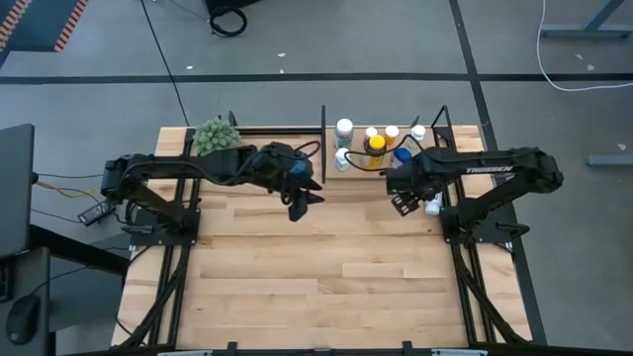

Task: Pick and place medicine bottles onto shelf by color
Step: Put the white pill bottle on the shelf

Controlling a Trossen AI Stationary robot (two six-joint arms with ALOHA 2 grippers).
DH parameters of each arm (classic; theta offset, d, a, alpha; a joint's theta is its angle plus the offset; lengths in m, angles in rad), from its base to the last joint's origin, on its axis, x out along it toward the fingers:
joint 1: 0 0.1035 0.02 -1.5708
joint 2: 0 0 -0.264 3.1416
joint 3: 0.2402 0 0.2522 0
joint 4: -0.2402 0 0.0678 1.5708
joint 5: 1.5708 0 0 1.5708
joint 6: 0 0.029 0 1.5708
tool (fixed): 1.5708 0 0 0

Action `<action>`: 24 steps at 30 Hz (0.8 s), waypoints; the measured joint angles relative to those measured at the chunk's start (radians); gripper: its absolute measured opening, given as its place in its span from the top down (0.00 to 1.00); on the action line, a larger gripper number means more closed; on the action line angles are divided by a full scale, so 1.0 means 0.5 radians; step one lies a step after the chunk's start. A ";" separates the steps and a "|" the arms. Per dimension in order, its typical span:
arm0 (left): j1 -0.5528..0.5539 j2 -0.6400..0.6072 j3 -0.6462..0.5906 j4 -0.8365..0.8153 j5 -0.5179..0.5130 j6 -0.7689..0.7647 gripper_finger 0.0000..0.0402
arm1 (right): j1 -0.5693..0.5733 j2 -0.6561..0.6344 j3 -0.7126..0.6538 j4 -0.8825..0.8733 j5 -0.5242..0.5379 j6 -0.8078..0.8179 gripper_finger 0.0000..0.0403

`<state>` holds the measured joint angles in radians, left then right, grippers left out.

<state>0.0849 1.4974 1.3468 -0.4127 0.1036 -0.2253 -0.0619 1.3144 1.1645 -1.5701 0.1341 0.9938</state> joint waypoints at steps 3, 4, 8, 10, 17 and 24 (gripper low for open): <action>0.000 -0.003 0.000 -0.036 0.000 -0.016 0.57 | -0.099 -0.030 -0.176 -0.002 -0.095 -0.036 0.33; 0.000 -0.003 0.000 -0.055 -0.001 -0.037 0.57 | -0.120 -0.054 -0.243 -0.001 -0.098 -0.034 0.33; -0.014 -0.002 0.000 -0.107 0.000 -0.104 0.57 | -0.223 -0.193 -0.491 -0.008 -0.099 -0.018 0.33; -0.028 -0.002 0.000 -0.119 -0.001 -0.105 0.57 | -0.277 -0.293 -0.599 -0.004 -0.094 -0.040 0.33; -0.046 -0.002 0.000 -0.149 0.000 -0.105 0.57 | -0.466 -0.647 -0.746 0.092 0.000 -0.146 0.33; -0.045 -0.002 0.000 -0.166 -0.002 -0.106 0.57 | -0.693 -0.699 -0.742 0.099 0.121 -0.398 0.33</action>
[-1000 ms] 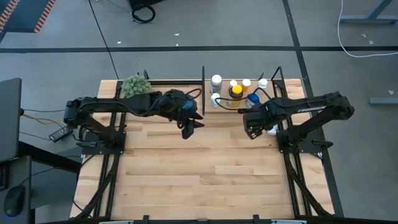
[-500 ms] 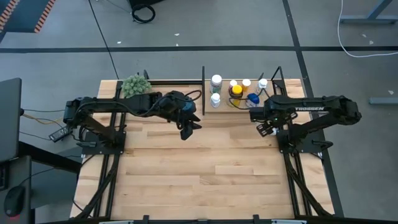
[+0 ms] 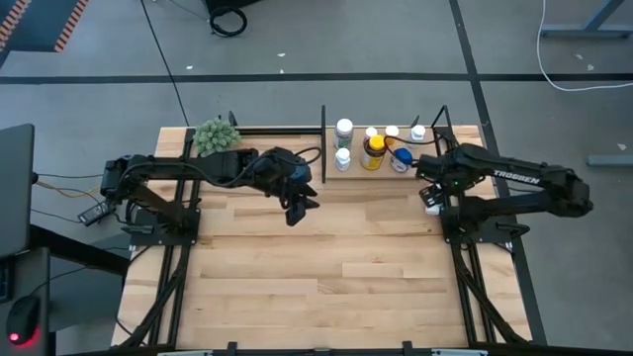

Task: Pick and place medicine bottles onto shelf by color
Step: Put the white pill bottle on the shelf

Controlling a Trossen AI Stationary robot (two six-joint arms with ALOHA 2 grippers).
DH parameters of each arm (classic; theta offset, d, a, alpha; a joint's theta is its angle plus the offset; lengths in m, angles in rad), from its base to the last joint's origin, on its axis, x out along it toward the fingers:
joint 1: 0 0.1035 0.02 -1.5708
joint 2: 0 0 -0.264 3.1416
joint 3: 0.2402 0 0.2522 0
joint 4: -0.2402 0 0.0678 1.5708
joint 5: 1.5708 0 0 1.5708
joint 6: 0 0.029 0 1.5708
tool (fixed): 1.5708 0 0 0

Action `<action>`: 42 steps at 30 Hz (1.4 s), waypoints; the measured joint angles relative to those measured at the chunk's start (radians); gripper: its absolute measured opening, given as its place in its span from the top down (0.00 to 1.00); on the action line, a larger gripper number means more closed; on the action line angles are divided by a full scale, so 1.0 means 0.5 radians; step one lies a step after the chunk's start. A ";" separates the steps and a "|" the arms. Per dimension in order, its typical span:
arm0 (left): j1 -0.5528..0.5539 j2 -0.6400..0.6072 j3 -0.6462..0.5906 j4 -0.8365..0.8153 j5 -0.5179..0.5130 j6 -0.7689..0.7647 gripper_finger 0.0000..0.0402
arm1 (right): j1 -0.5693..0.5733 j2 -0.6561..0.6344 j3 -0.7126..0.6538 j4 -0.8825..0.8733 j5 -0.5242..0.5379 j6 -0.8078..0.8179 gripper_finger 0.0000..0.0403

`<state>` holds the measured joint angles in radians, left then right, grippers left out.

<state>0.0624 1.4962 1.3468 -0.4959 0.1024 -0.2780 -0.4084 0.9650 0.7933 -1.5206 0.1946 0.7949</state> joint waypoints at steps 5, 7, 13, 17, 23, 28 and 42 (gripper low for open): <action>0.000 0.000 0.000 -0.016 0.001 -0.021 0.57 | -0.163 0.112 0.000 0.052 0.012 -0.336 0.33; 0.000 -0.001 0.000 -0.031 0.000 -0.050 0.57 | -0.198 0.144 0.000 0.058 -0.002 -0.518 0.33; -0.001 0.000 0.000 -0.103 0.000 -0.064 0.57 | -0.218 0.148 0.000 0.093 -0.043 -0.950 0.33; 0.000 0.000 0.000 -0.114 -0.019 -0.067 0.57 | -0.218 0.156 0.000 0.159 -0.081 -0.969 0.33; 0.000 0.000 0.000 -0.114 -0.040 -0.094 0.57 | -0.217 0.164 0.000 0.235 -0.106 -1.003 0.33; 0.000 0.000 0.000 -0.113 -0.046 -0.094 0.57 | -0.198 0.164 0.002 0.227 -0.235 -1.242 0.33; 0.000 0.000 0.000 -0.110 -0.119 -0.104 0.57 | -0.198 0.164 0.252 0.279 -0.062 -0.447 0.33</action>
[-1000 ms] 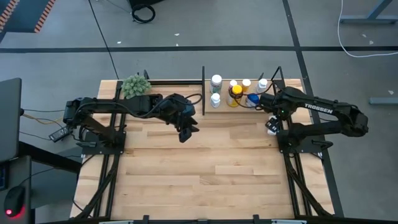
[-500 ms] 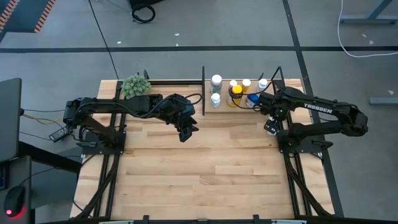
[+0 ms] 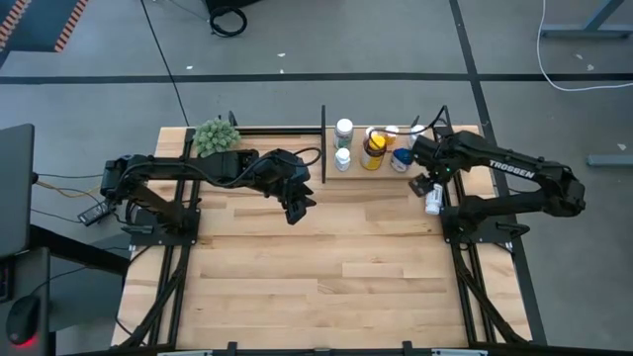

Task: Pick and place medicine bottles onto shelf by color
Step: Put the white pill bottle on the shelf

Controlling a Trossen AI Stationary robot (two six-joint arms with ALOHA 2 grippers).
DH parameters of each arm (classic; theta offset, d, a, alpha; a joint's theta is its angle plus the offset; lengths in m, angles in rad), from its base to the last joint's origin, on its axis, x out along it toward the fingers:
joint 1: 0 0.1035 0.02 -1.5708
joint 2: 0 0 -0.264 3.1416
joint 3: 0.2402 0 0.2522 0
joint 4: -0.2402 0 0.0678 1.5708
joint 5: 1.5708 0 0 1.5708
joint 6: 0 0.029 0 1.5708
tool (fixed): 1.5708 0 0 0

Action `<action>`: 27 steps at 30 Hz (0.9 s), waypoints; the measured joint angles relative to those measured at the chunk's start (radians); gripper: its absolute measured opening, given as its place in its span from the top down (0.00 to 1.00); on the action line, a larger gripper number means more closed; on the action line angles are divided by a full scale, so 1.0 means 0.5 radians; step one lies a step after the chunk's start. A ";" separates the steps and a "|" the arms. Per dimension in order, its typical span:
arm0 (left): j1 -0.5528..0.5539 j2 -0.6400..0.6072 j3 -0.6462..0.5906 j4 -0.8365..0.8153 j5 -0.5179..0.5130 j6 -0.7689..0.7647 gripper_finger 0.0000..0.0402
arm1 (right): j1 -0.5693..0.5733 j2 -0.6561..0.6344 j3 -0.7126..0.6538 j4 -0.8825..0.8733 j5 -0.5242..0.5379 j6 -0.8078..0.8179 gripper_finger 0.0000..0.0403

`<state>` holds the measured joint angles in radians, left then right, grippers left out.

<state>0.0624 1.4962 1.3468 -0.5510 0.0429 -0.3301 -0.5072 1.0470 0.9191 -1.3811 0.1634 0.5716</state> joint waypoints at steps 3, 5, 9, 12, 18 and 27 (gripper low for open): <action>0.000 0.000 0.000 0.000 -0.011 -0.001 0.57 | 0.031 -0.014 0.005 0.060 -0.028 0.318 0.33; 0.000 0.000 0.000 0.000 -0.012 -0.011 0.57 | 0.089 -0.040 0.005 0.109 -0.036 0.466 0.33; -0.008 0.000 0.000 0.000 -0.011 -0.014 0.57 | 0.214 -0.116 0.005 0.118 -0.069 0.746 0.33; -0.013 0.000 0.000 0.000 -0.011 -0.004 0.57 | 0.277 -0.187 0.005 0.108 -0.125 0.903 0.33; -0.021 0.000 0.000 0.000 -0.011 0.086 0.57 | 0.281 -0.298 -0.050 0.133 -0.103 0.960 0.33; -0.021 0.000 0.000 -0.002 0.046 0.120 0.57 | 0.150 -0.341 -0.340 0.249 -0.205 0.989 0.34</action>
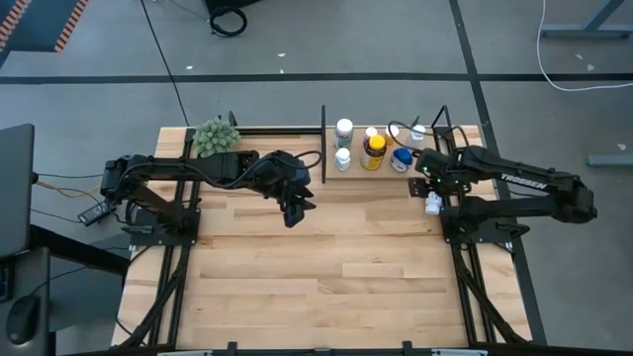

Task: Pick and place medicine bottles onto shelf by color
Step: Put the white pill bottle on the shelf

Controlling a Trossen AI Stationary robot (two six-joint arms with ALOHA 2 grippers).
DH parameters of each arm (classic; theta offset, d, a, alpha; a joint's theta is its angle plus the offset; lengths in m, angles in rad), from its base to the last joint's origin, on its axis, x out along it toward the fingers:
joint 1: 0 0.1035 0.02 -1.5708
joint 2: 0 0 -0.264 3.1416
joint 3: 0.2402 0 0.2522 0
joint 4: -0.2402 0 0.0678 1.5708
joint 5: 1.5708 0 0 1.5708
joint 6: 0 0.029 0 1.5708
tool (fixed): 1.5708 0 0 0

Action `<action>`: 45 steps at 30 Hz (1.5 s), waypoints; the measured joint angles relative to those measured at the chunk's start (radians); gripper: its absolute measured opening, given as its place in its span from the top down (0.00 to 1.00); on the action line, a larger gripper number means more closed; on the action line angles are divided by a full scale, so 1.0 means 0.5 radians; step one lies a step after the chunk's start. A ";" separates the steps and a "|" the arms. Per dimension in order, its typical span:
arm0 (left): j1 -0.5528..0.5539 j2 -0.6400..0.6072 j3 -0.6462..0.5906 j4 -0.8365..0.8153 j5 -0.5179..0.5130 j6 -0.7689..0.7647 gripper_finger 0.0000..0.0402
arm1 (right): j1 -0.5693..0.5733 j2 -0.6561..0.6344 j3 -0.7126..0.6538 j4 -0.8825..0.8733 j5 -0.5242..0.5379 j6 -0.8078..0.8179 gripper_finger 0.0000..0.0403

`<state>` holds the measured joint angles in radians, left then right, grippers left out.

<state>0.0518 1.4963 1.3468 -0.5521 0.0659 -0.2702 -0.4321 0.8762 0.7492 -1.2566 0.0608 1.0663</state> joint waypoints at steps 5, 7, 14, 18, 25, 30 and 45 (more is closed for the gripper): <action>0.000 0.000 0.000 -0.021 0.019 -0.001 0.57 | -0.168 0.058 0.001 -0.103 0.010 -0.095 0.39; -0.002 0.000 0.000 -0.044 0.020 -0.001 0.57 | -0.220 0.062 0.015 -0.107 0.011 -0.176 0.41; -0.034 0.000 0.000 -0.058 0.020 0.004 0.57 | -0.376 0.105 0.018 -0.136 -0.100 -0.438 0.44; -0.035 0.000 0.000 -0.058 0.024 0.010 0.57 | -0.446 0.184 0.018 -0.143 -0.117 -0.481 0.46; -0.033 0.000 0.000 -0.059 0.022 -0.008 0.57 | -0.496 0.226 0.018 -0.145 -0.067 -0.602 0.46; -0.034 0.000 0.000 -0.060 0.022 -0.013 0.57 | -0.576 0.226 0.018 -0.145 -0.062 -0.666 0.46; -0.034 0.000 0.000 -0.059 0.019 -0.014 0.57 | -0.584 0.226 0.018 0.097 0.078 -0.383 0.46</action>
<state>0.0349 1.4962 1.3468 -0.5816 0.0753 -0.2774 -0.7242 0.9894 0.7582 -1.2080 0.0995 0.8748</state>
